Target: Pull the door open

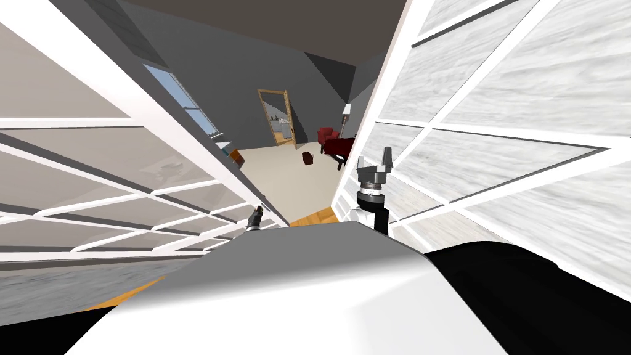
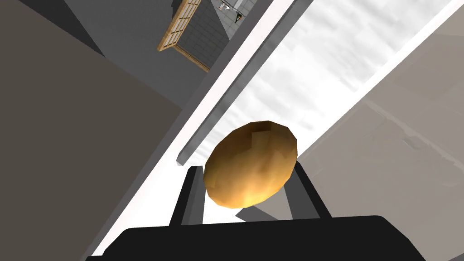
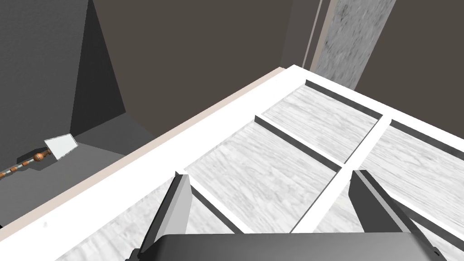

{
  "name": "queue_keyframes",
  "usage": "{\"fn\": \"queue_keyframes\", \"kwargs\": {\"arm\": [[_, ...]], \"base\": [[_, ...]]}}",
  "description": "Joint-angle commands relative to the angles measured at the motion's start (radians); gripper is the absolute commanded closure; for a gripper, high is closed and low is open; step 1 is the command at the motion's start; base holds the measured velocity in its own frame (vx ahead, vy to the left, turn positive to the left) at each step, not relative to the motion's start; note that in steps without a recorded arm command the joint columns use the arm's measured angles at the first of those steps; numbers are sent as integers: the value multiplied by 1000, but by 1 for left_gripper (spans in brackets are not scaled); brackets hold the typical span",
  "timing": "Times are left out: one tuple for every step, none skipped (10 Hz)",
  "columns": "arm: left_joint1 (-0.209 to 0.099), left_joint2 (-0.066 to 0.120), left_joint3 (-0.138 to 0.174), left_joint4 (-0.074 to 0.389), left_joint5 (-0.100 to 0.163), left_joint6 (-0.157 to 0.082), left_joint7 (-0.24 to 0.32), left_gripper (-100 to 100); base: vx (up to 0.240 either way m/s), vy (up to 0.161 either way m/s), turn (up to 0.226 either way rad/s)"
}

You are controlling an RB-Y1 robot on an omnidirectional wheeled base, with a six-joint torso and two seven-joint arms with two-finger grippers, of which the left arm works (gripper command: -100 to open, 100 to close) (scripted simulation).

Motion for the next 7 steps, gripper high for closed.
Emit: {"fn": "queue_keyframes", "kwargs": {"arm": [[2, 1, -11, 0, 25, -1, 50, 100], [2, 1, -11, 0, 25, -1, 67, 100], [3, 4, -17, 0, 43, -2, 101, 100], [3, 4, -17, 0, 43, -2, 108, 100], [4, 7, -23, -1, 61, -3, 147, 100], [5, 10, -29, -1, 80, -3, 172, 100], [5, 10, -29, -1, 80, -3, 190, 100]], "base": [[-59, 15, -127], [-44, 17, -40], [-37, 14, -59], [-31, 9, -42], [-41, 7, -56], [-64, 9, -118], [-51, 12, -52]]}}
